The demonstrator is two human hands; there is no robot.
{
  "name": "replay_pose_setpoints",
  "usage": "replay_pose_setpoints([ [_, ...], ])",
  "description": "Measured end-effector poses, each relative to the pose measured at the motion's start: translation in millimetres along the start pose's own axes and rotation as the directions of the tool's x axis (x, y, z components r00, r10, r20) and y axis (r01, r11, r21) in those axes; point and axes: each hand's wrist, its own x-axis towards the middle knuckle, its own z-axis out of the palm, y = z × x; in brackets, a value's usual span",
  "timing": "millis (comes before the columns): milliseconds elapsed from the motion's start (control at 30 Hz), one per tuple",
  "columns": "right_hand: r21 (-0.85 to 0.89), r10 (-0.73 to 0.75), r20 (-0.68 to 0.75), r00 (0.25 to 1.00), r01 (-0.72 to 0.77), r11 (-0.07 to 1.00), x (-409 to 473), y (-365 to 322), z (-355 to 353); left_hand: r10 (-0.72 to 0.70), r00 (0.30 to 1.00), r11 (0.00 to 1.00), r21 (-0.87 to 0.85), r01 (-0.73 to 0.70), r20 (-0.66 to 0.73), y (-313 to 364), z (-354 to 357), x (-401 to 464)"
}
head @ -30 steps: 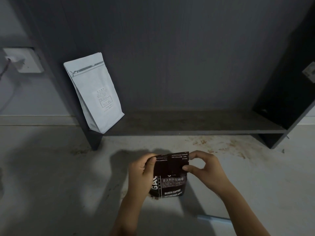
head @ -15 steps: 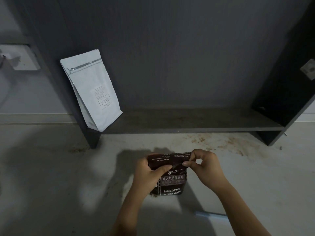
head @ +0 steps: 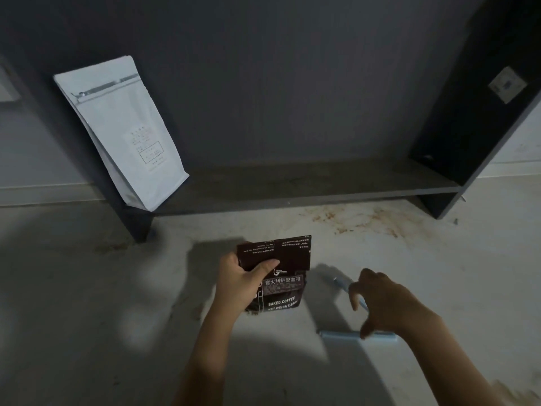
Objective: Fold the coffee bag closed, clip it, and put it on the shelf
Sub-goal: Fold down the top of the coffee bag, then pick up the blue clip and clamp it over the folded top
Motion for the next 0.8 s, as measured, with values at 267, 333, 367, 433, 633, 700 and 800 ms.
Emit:
replay_pose_setpoints([
  [267,0.035,0.038,0.042,0.998,-0.040,0.999,8.8,3.7,19.4,-0.012,1.000,1.000,0.013,0.012,0.017,1.2,-1.4,-0.4],
  [333,0.079,0.036,0.025,0.999,-0.038,0.996,11.6,3.3,21.3,-0.011,1.000,1.000,0.016,0.011,0.021,1.8,-1.6,-0.4],
  [367,0.101,0.032,0.017,0.999,-0.033,0.994,13.2,3.4,22.1,-0.010,1.000,1.000,0.018,0.010,0.023,2.0,-1.6,-0.4],
  [433,0.131,0.029,-0.043,0.999,-0.023,0.991,17.5,3.3,24.4,-0.009,1.000,1.000,0.020,0.009,0.024,1.7,-1.0,-0.8],
  [633,0.175,0.044,-0.186,0.982,-0.011,0.984,27.1,1.5,32.0,-0.016,1.000,1.000,0.014,0.015,0.024,0.5,-2.8,-0.9],
  [700,0.180,0.035,-0.163,0.986,-0.005,0.984,27.5,7.2,35.6,-0.020,1.000,1.000,0.013,0.019,0.023,1.0,-3.2,-1.1],
  [800,0.211,0.082,-0.185,0.979,-0.042,0.976,29.2,12.4,42.2,-0.030,0.999,1.000,-0.002,0.030,0.021,0.8,-2.4,-0.9],
])
